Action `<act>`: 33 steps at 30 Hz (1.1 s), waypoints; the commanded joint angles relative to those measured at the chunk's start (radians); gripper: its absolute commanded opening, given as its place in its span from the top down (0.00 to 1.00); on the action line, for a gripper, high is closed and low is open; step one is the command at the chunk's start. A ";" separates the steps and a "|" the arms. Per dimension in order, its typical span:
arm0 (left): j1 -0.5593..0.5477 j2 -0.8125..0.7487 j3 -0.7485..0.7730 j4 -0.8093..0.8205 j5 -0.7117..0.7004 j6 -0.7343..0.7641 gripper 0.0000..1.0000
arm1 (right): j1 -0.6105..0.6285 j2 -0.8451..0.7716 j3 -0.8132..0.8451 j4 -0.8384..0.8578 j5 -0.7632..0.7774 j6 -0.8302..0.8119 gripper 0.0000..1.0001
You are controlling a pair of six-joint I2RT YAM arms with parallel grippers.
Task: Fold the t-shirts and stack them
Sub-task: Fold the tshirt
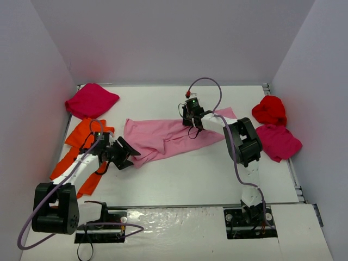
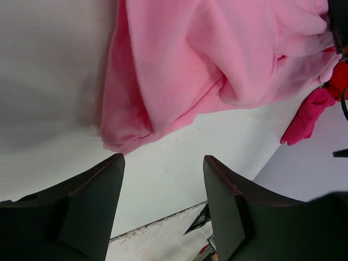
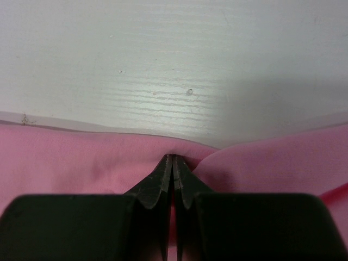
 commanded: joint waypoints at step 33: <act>-0.012 0.100 0.116 0.081 -0.006 -0.001 0.44 | -0.002 0.114 -0.073 -0.220 -0.016 -0.021 1.00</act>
